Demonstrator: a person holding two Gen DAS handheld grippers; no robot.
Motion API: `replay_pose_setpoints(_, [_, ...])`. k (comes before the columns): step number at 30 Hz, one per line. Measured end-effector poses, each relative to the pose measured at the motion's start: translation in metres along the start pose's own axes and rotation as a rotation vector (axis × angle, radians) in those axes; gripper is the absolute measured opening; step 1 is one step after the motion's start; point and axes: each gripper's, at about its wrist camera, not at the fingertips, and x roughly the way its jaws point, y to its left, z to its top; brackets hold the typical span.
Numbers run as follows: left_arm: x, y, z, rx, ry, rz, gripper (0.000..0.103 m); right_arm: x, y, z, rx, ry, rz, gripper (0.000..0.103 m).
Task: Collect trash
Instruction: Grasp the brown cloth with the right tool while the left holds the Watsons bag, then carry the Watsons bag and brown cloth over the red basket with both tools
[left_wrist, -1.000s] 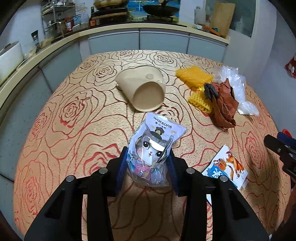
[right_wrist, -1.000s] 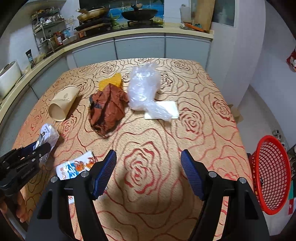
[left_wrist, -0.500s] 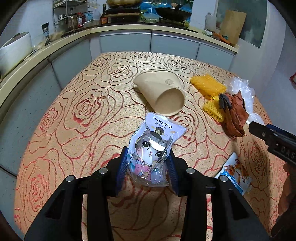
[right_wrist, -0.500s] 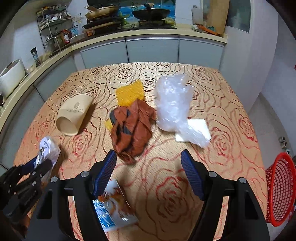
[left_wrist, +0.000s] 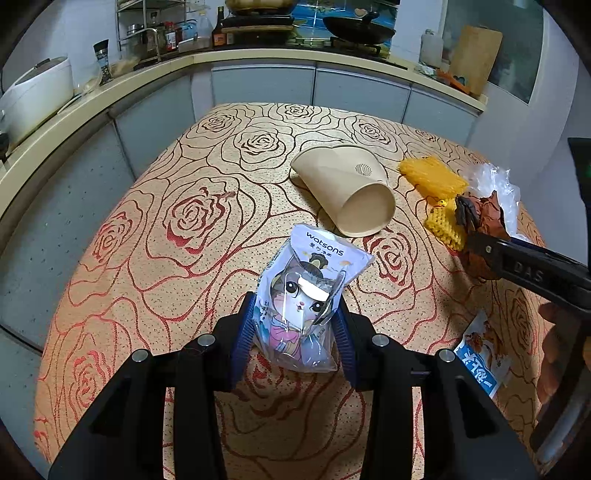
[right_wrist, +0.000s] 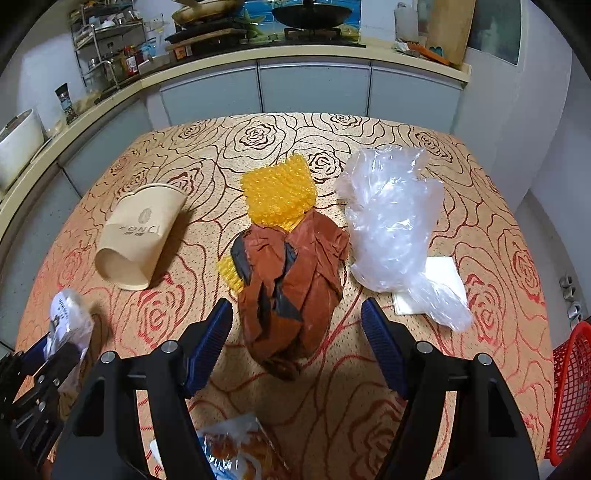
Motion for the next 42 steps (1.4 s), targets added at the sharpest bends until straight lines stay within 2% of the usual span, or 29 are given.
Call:
replay_pose_setpoints(6, [0.001, -0.001, 0.0, 0.007, 0.002, -0.001, 0.04, 0.008, -0.004, 0.002, 0.004, 0.009, -0.007, 0.067])
replay_pose_setpoints(8, [0.001, -0.001, 0.0, 0.008, 0.002, -0.002, 0.04, 0.01, -0.005, 0.001, 0.001, 0.021, 0.004, 0.053])
replay_pose_setpoints(10, [0.001, -0.001, 0.0, 0.008, 0.002, -0.001, 0.04, 0.013, -0.006, -0.001, 0.001, 0.037, 0.017, 0.046])
replay_pose_setpoints(25, [0.003, -0.013, -0.001, 0.02, -0.001, -0.019, 0.04, -0.009, -0.022, -0.017, -0.007, 0.02, 0.011, 0.042])
replay_pose_setpoints(42, [-0.034, -0.048, -0.017, 0.07, -0.044, -0.038, 0.04, -0.071, -0.055, -0.053, 0.014, -0.034, 0.023, 0.042])
